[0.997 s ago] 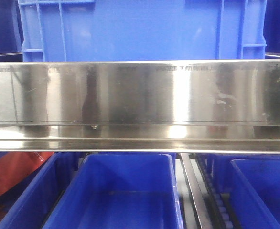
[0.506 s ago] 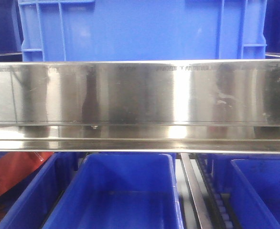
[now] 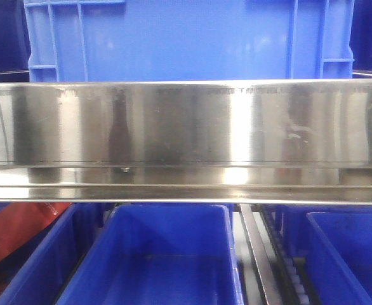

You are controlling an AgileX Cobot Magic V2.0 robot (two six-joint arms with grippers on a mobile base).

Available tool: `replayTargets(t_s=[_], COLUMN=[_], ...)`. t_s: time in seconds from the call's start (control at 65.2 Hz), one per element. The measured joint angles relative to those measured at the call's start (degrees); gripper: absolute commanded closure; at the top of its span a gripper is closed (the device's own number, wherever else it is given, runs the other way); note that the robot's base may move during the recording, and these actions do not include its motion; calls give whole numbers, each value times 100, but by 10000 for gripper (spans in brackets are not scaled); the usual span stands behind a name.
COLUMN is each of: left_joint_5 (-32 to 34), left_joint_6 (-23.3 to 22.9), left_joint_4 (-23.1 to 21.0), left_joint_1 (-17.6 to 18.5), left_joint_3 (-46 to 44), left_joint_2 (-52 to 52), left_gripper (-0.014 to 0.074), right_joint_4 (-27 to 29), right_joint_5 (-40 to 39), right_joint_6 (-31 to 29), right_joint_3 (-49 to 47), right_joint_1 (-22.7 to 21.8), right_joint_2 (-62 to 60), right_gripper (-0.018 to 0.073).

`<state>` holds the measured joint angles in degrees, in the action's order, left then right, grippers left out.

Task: Place valve from conveyor to right shelf box
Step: 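Lower both held valves down into the blue bin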

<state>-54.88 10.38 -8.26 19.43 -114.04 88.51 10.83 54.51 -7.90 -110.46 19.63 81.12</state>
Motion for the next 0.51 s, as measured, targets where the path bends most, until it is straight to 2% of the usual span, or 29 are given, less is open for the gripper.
replayTargets(t_s=[0.169, 0.506], left_joint_5=[0, -191], left_joint_6=[10, 10], left_joint_4=[-10, 1], left_joint_1=[237, 237], left_joint_3=[-208, -211], left_joint_2=[900, 1917], left_gripper=[707, 707], right_joint_4=[71, 58], right_joint_5=[-31, 239], right_joint_6=[-2, -13], right_joint_3=[-349, -361], right_joint_1=[508, 579], right_joint_2=[927, 2312], right_gripper=[712, 708])
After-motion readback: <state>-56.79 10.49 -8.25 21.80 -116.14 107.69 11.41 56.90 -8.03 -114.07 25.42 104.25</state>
